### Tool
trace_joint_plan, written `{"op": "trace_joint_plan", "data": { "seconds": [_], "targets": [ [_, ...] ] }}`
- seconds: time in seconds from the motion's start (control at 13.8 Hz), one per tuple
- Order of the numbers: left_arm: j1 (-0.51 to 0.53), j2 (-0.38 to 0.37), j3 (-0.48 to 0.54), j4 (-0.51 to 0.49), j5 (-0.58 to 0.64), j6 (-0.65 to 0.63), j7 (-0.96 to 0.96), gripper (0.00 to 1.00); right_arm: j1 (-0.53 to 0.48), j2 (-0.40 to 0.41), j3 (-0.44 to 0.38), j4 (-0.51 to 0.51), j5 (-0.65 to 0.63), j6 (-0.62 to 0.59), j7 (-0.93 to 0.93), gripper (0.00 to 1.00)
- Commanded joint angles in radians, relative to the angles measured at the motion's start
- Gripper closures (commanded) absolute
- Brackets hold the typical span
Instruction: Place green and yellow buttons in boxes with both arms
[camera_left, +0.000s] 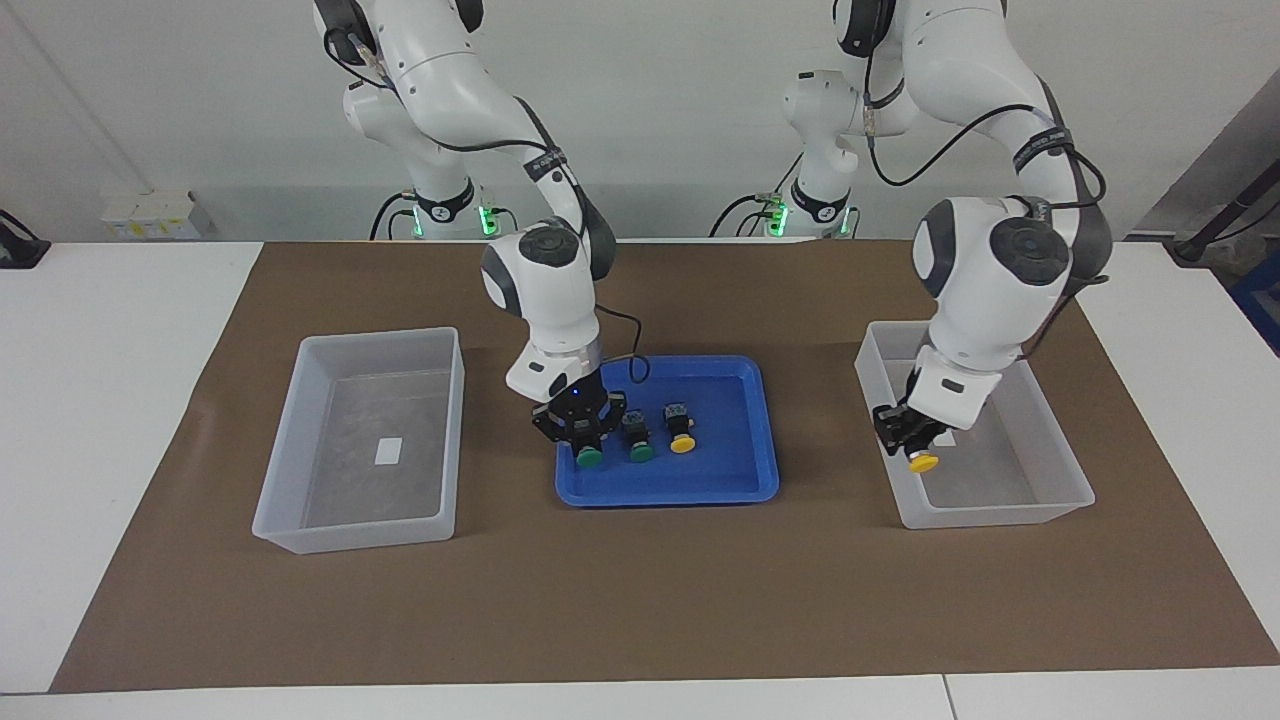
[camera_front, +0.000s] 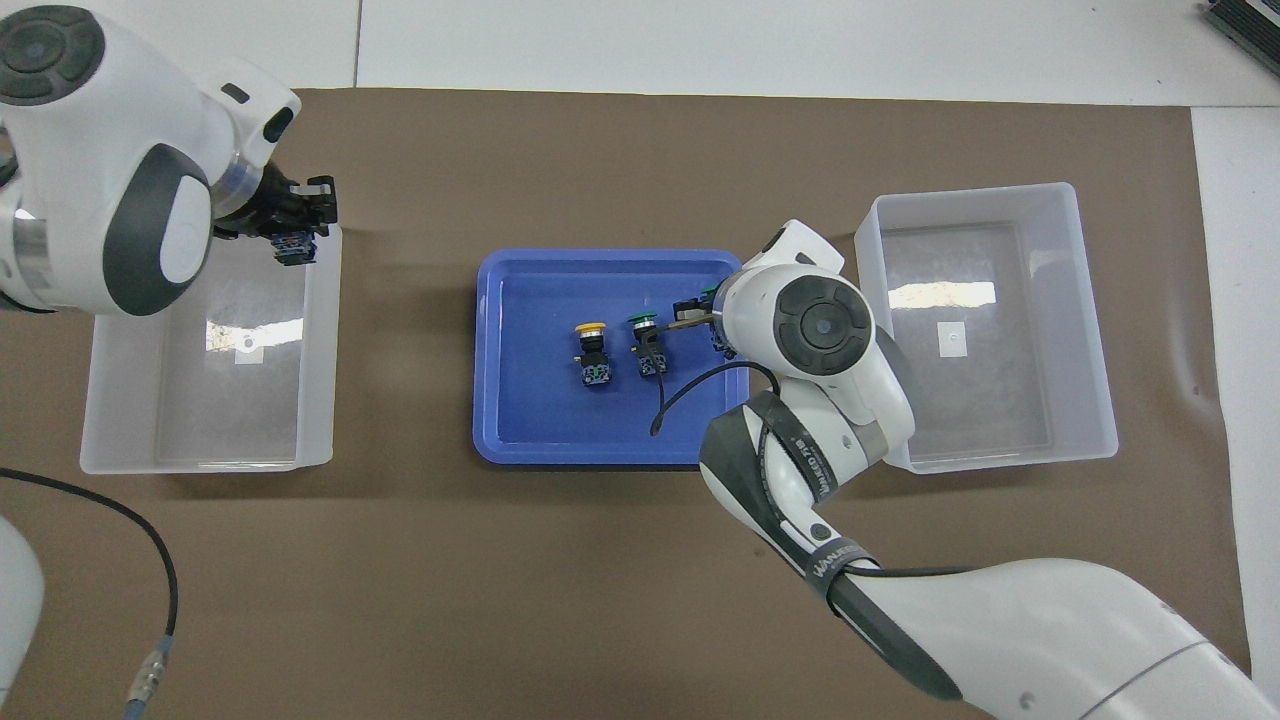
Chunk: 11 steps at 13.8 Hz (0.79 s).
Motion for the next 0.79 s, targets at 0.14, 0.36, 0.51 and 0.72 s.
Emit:
{"op": "trace_joint_plan", "data": {
  "seconds": [0.14, 0.36, 0.51, 0.72],
  "targets": [
    [0.103, -0.028, -0.004, -0.037, -0.005, -0.02, 0.204, 1.0, -0.14, -0.158, 0.013, -0.02, -0.029, -0.131, -0.043, 1.0],
    [0.121, -0.08, -0.003, -0.187, -0.004, 0.085, 0.235, 1.0, -0.26, -0.201, 0.013, -0.038, -0.025, -0.18, -0.17, 1.0],
    [0.125, -0.126, -0.003, -0.332, -0.004, 0.209, 0.233, 1.0, -0.323, -0.206, 0.014, -0.048, -0.006, -0.177, -0.272, 1.0],
    [0.12, -0.131, -0.003, -0.416, -0.004, 0.307, 0.233, 1.0, -0.377, -0.18, 0.014, -0.049, 0.013, -0.166, -0.303, 1.0]
  ]
}}
